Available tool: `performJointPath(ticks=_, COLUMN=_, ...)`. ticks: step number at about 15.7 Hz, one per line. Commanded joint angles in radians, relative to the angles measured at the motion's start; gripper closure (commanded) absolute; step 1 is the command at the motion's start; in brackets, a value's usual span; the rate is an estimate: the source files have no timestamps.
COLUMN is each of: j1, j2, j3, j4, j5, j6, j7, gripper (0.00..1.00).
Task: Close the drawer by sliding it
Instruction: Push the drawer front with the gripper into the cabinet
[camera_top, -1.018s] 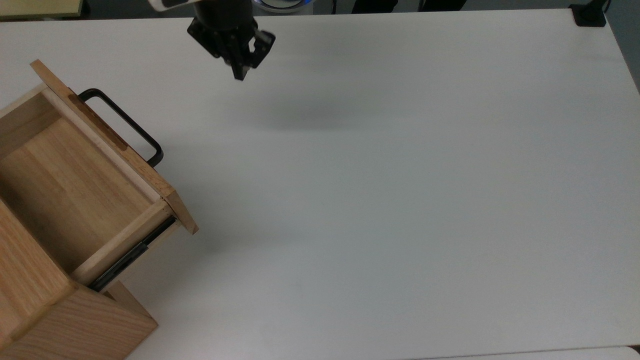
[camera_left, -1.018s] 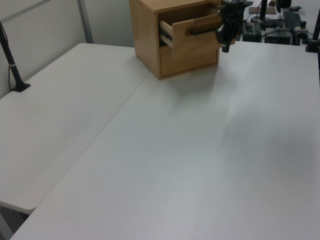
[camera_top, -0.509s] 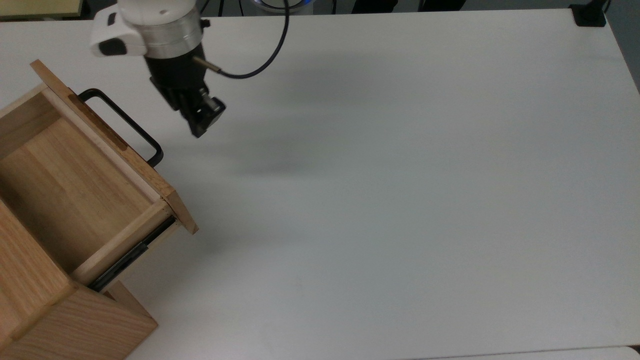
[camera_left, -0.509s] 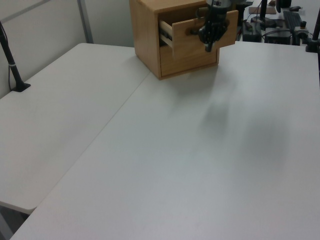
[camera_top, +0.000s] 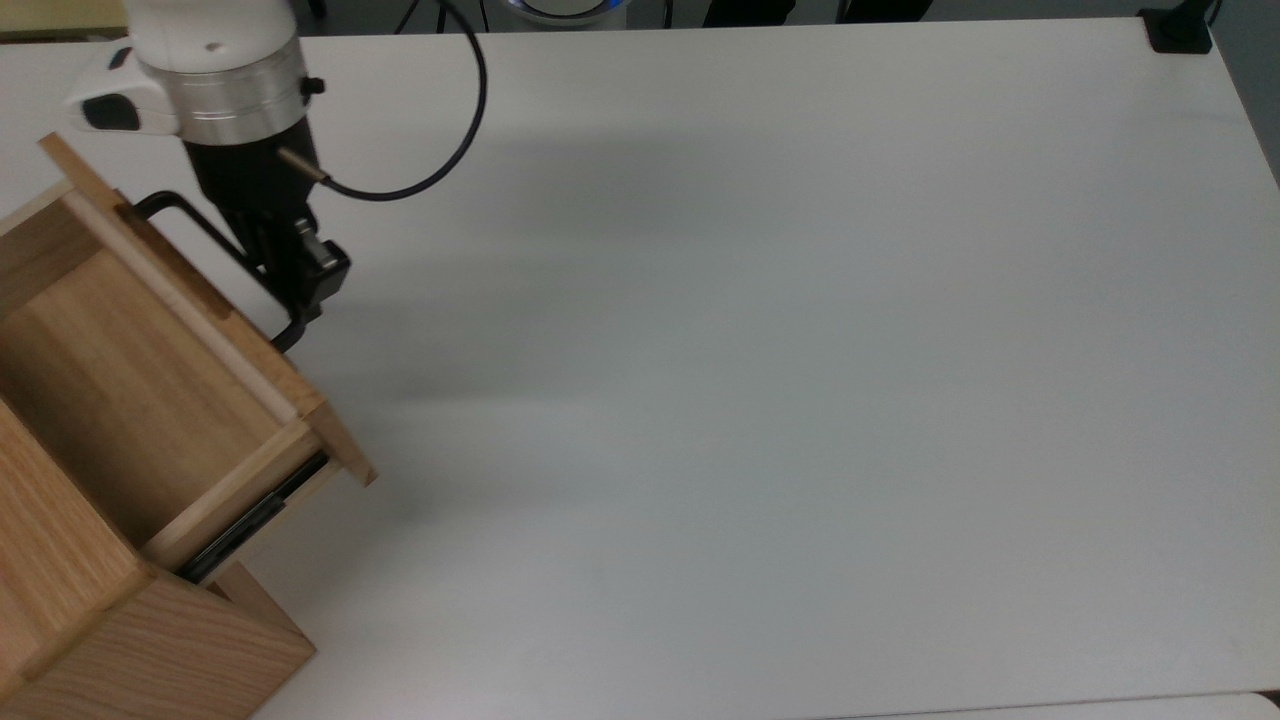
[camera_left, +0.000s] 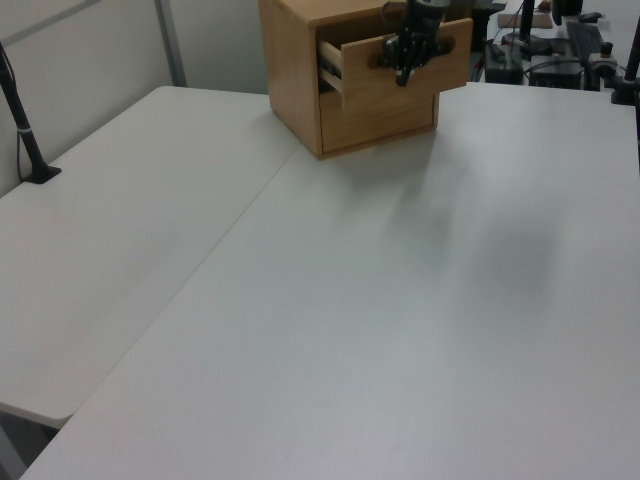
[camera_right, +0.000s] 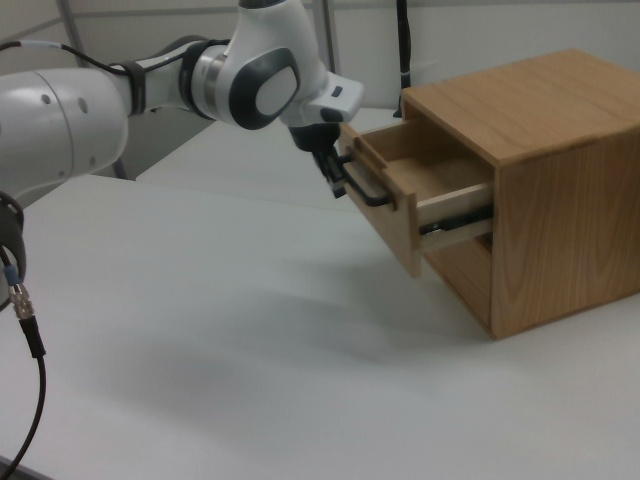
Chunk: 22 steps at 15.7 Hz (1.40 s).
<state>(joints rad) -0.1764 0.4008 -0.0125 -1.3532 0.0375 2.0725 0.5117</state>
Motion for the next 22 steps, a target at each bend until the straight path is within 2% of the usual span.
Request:
performJointPath(ticks=1, j1=-0.021, j2=0.061, j3=-0.003, j4=0.068, j5=-0.019, j6=0.079, j7=0.013, gripper=1.00)
performJointPath(ticks=4, j1=-0.040, j2=0.102, j3=-0.003, j4=0.095, j5=-0.027, j6=0.200, j7=0.013, gripper=1.00)
performJointPath(ticks=10, j1=-0.078, j2=0.150, j3=-0.003, j4=0.086, j5=-0.044, j6=0.468, j7=0.011, gripper=1.00)
performJointPath(ticks=17, j1=-0.080, j2=0.132, j3=0.003, j4=0.049, j5=-0.109, j6=0.468, j7=0.005, gripper=1.00)
performJointPath(ticks=20, j1=-0.071, j2=0.063, j3=0.014, j4=-0.029, j5=-0.143, j6=0.434, j7=-0.024, gripper=1.00)
performJointPath(ticks=22, j1=-0.064, j2=0.018, j3=0.045, j4=-0.067, j5=-0.145, j6=0.361, j7=-0.068, gripper=1.00)
